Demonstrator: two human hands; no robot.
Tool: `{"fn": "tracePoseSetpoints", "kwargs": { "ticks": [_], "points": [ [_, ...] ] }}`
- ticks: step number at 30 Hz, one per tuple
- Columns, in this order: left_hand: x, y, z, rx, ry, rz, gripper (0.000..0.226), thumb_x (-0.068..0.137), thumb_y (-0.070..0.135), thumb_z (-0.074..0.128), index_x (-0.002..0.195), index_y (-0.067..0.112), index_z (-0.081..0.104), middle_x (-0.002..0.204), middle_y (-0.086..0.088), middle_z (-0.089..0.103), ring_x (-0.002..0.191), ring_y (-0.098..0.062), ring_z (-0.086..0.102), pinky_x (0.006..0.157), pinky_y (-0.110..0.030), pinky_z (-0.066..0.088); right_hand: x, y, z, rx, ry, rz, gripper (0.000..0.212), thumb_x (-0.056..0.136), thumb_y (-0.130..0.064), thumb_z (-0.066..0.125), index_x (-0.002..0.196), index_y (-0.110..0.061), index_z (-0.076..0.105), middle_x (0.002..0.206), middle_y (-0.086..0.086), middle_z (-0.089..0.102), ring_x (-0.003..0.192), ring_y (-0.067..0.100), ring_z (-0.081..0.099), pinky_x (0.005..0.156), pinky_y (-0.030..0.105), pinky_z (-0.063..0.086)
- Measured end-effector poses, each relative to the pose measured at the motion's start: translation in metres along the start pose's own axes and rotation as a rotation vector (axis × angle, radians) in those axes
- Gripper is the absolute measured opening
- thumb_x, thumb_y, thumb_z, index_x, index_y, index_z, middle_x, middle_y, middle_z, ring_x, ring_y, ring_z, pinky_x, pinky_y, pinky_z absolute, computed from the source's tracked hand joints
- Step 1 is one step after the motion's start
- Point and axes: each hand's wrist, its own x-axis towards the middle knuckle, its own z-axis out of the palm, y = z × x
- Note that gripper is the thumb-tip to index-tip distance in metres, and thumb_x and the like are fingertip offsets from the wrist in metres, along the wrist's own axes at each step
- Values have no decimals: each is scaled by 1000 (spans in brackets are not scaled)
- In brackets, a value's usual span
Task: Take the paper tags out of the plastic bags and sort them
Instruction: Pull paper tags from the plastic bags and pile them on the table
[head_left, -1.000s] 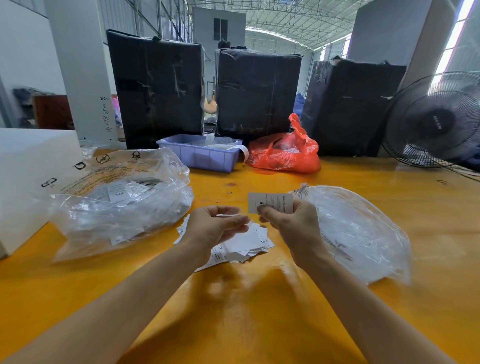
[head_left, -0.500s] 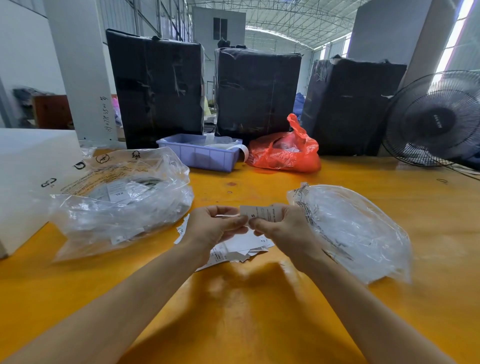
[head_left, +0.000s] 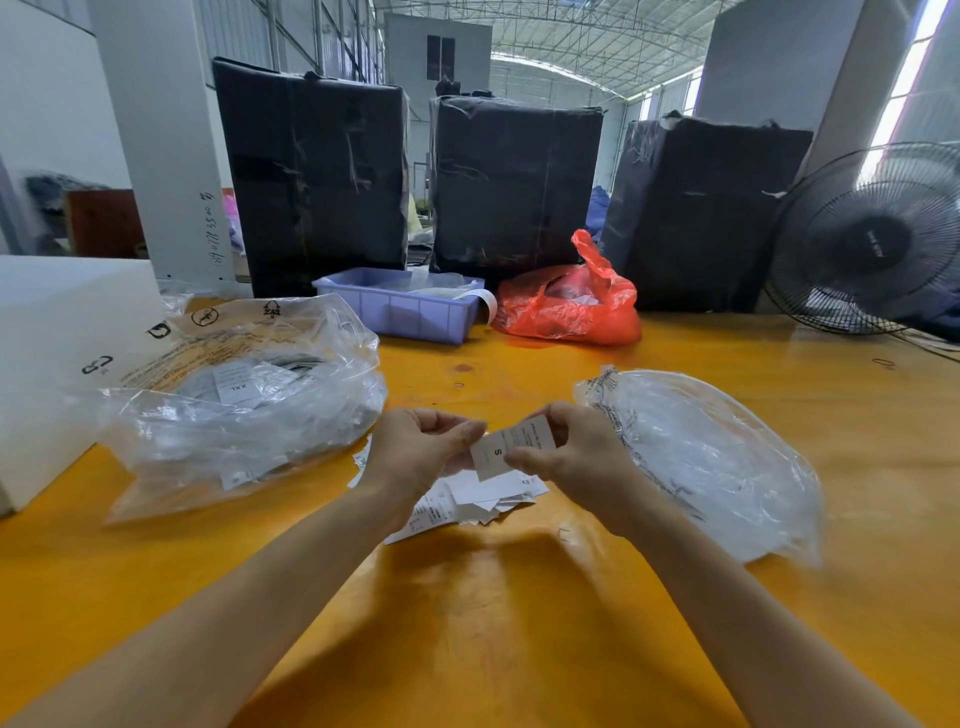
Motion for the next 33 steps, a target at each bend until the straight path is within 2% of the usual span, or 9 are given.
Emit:
{"fn": "tracePoseSetpoints", "kwargs": {
  "ticks": [3,6,10,13,16,19,24,28,33],
  "points": [
    [-2,0,1,-7,-11,-11,7,77,6,73,75,5,66,64,-3,71,58,-14,70,52,-19,55,-1,-2,4,-13,11,-25,16,84,-17,69,89,-4,62,80,11,64,67,17,62,62,32,54],
    [-2,1,1,-87,-32,-44,7,76,1,73,80,1,67,64,-7,72,57,-17,70,52,-19,54,0,-4,1,39,150,-57,15,83,-10,69,85,4,62,76,18,63,64,21,61,58,35,54],
    [-1,0,-1,-133,-62,-93,12,77,3,72,87,0,67,69,-9,73,59,-16,71,58,-18,56,0,-7,-5,194,250,-87,11,81,-5,71,80,-10,61,76,8,63,68,17,66,56,23,57],
    [-2,1,0,-133,-73,-102,12,77,5,72,87,2,67,70,-9,73,60,-15,71,56,-17,55,1,-5,-3,161,269,-109,19,79,-7,73,77,-19,60,81,12,65,75,25,68,64,37,60],
    [-3,2,2,-144,-92,-100,11,77,4,72,86,2,67,71,-10,73,62,-16,72,58,-19,57,1,-4,0,105,303,-145,17,78,-9,74,77,-19,61,84,13,65,80,29,66,68,49,57],
    [-5,3,2,-181,-98,-110,14,75,2,72,88,-1,66,72,-13,73,62,-19,72,53,-18,54,1,-3,1,69,348,-180,14,78,-11,74,79,-18,62,82,9,65,78,27,67,66,49,56],
    [-4,4,1,-174,-88,-118,17,75,3,73,91,-1,67,76,-13,74,65,-20,72,58,-20,57,0,-4,2,45,381,-204,16,79,-12,74,78,-21,60,79,4,64,77,23,67,65,47,56],
    [-3,3,0,-180,-91,-114,15,76,3,72,89,0,67,75,-12,74,64,-18,72,53,-19,55,-1,-5,2,55,382,-201,16,79,-11,74,79,-20,61,79,2,64,77,23,67,64,47,57],
    [-2,1,1,-160,-89,-115,12,74,5,73,85,4,67,72,-11,73,64,-17,72,63,-22,56,-1,-5,3,79,341,-175,15,78,-10,74,78,-18,61,81,6,64,79,28,67,67,50,56]
  ]
}}
